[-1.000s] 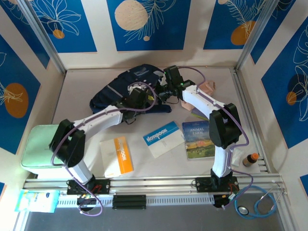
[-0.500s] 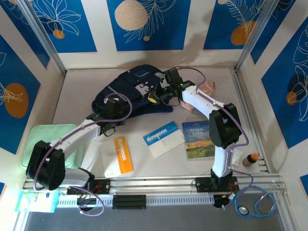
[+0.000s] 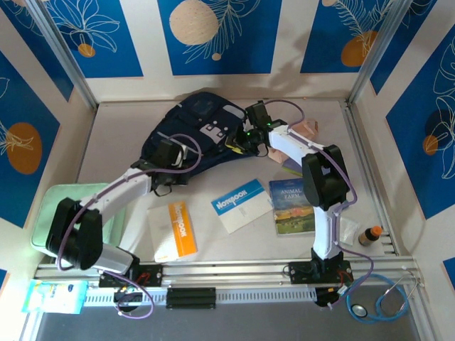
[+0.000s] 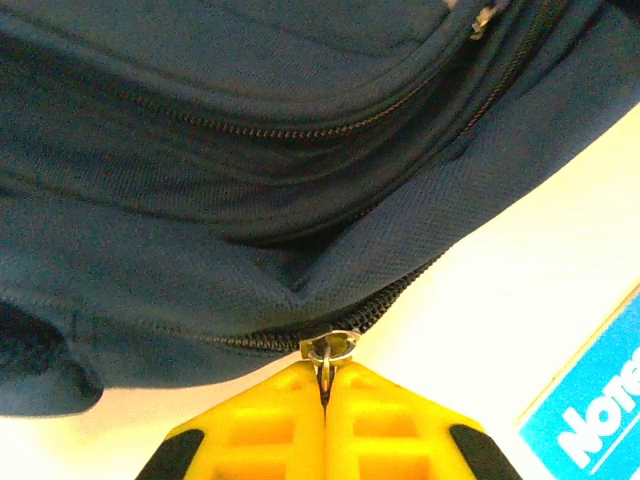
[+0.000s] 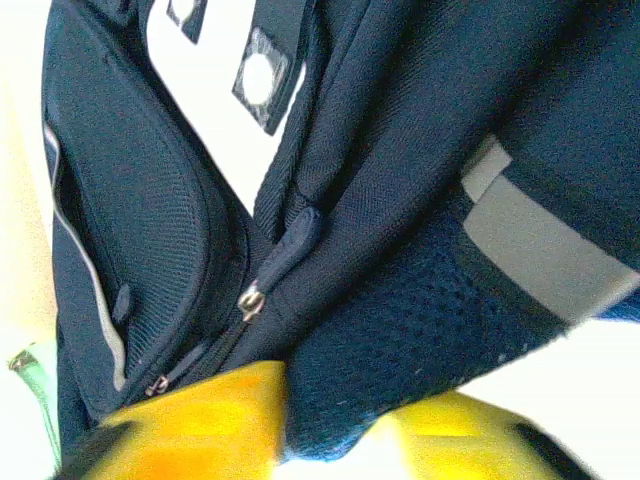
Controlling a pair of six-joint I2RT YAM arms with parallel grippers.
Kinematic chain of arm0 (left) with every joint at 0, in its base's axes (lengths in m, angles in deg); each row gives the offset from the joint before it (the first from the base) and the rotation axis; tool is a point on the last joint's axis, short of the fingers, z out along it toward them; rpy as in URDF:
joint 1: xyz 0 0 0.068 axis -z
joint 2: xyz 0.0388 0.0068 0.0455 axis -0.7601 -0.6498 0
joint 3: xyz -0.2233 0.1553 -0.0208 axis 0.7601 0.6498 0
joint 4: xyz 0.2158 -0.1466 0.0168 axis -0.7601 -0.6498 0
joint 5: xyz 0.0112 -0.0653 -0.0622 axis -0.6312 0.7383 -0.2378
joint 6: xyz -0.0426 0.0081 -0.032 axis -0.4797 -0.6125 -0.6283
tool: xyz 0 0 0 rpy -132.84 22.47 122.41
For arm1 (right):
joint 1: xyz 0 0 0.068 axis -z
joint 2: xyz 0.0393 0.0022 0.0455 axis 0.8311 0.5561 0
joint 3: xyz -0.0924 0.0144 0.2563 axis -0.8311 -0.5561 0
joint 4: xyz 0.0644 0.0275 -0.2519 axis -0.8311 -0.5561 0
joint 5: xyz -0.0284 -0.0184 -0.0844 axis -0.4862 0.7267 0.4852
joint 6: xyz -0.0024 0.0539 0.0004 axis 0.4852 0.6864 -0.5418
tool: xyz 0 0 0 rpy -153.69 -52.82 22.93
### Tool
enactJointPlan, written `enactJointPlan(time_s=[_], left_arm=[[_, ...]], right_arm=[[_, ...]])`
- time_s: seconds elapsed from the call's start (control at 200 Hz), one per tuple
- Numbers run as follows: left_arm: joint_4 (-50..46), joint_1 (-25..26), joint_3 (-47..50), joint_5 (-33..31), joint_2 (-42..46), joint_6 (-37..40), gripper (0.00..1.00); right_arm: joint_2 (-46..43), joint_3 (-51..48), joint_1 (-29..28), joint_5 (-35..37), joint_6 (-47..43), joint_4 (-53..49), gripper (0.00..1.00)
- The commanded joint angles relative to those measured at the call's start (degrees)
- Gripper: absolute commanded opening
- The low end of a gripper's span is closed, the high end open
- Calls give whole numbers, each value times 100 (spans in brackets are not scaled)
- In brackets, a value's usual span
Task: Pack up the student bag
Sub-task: Unzip the student bag at the top-center of the table.
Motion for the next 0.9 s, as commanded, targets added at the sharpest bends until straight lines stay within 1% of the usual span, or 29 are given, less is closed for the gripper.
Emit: enactJointPlan(time_s=[0.0,0.035,0.075,0.155,0.225,0.335,0.475,0.555,0.625,0.735,0.845,0.895], left_arm=[[-229,115,-565,511,-324,331,0],[-292,159,-724,523,-472,371,0],[-383,195,-903,557,-631,423,0],[-446,260,-1146,660,-849,479,0],[-431,307,-1259,752,-1001,463,0],[-430,398,-1353,772,-1184,379,0],[-405,465,-1267,718,-1204,260,0],[-392,474,-1189,700,-1152,202,0],[-403,474,-1137,682,-1124,173,0],[-415,466,-1091,723,-1098,162,0],[-449,474,-1078,783,-1121,165,0],[-431,474,-1074,876,-1116,186,0]], right_arm=[[-601,-171,228,316,-13,163,55],[-810,-393,321,298,61,175,59],[-1042,-665,414,273,143,211,61],[-1480,-1245,527,112,395,382,63],[-1652,-1634,476,-203,676,612,64],[-1542,-1795,177,-588,1072,861,64],[-1066,-1505,-317,-638,1419,993,64],[-720,-1215,-515,-597,1547,873,61],[-548,-1145,-647,-352,1734,814,54],[-477,-1244,-788,25,1887,1041,51],[-255,-1057,-798,-39,1856,1059,47],[-155,-985,-798,-46,1838,1065,42]])
